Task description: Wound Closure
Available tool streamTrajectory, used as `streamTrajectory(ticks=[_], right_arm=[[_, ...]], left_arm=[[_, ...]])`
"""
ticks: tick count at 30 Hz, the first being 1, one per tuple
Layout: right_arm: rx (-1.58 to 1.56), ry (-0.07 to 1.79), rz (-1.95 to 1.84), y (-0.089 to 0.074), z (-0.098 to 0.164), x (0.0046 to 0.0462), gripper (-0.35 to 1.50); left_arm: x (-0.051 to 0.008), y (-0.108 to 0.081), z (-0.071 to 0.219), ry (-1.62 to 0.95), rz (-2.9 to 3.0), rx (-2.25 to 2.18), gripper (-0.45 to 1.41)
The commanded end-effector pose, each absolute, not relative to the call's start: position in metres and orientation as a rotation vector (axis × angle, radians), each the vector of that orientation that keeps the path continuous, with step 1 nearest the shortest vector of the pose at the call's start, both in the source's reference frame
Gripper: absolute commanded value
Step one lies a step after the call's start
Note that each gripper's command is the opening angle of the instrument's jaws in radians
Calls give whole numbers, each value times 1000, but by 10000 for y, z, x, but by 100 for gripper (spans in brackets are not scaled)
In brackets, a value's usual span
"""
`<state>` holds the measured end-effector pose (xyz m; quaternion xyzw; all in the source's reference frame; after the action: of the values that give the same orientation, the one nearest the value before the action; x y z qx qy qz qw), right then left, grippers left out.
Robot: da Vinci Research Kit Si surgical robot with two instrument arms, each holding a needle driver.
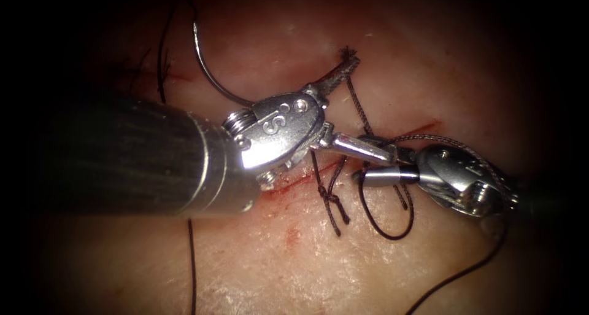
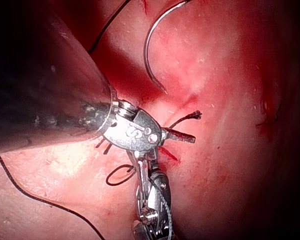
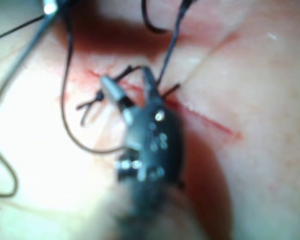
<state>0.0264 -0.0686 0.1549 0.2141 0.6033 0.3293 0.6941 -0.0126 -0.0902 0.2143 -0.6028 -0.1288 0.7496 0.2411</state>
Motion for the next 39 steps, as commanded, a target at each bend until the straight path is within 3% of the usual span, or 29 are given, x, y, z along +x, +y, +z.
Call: streamTrajectory(ticks=[1,14,16,18,19,30,39], right_arm=[[483,1349,735,-693,1553,273,50],[480,1349,729,-693,1553,272,50],[480,1350,728,-694,1553,272,50],[478,1349,730,-694,1552,271,50],[479,1350,730,-694,1552,271,50],[464,1349,743,-693,1552,266,50],[494,1350,717,-697,1551,275,44]], left_arm=[[-135,-913,2144,-357,2077,-1636,121],[-160,-906,2103,-351,2297,-1588,103],[-164,-909,2103,-357,2363,-1588,64],[-165,-912,2104,-381,2418,-1590,4],[-165,-914,2105,-401,2449,-1585,-45],[-156,-906,2110,-520,2582,-1485,-45],[-151,-871,2097,-466,2314,-1746,-45]])
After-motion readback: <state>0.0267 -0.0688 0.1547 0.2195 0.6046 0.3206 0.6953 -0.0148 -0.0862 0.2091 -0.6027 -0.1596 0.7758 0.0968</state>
